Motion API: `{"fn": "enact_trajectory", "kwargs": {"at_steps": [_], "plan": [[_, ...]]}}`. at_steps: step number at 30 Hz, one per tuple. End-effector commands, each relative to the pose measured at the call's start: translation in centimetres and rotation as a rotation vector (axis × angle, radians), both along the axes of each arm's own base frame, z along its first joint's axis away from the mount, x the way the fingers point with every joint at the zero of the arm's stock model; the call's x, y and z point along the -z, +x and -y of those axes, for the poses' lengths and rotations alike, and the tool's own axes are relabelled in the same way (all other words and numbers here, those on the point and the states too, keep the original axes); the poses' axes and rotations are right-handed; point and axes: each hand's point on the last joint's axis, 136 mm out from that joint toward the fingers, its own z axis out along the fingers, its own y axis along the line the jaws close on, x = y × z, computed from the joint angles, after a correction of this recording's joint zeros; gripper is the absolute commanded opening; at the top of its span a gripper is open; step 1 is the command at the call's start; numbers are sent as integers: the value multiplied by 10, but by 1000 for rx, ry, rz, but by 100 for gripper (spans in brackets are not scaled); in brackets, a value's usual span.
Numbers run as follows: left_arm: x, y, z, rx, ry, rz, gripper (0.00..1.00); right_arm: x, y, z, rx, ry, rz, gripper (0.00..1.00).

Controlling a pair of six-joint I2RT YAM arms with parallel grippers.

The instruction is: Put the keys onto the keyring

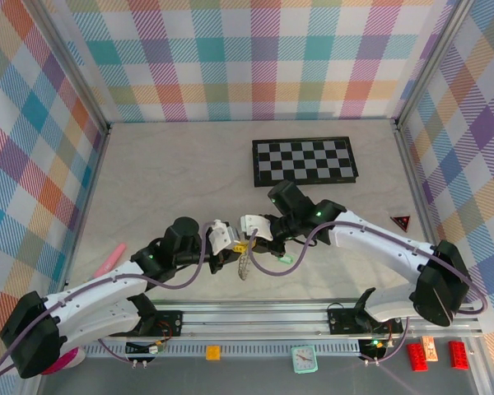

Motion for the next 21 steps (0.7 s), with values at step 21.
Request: {"fn": "enact_trajectory", "kwargs": {"at_steps": [21], "plan": [[-24, -8, 0, 14, -207, 92, 0, -5, 1, 1, 82, 252, -149, 31]]}}
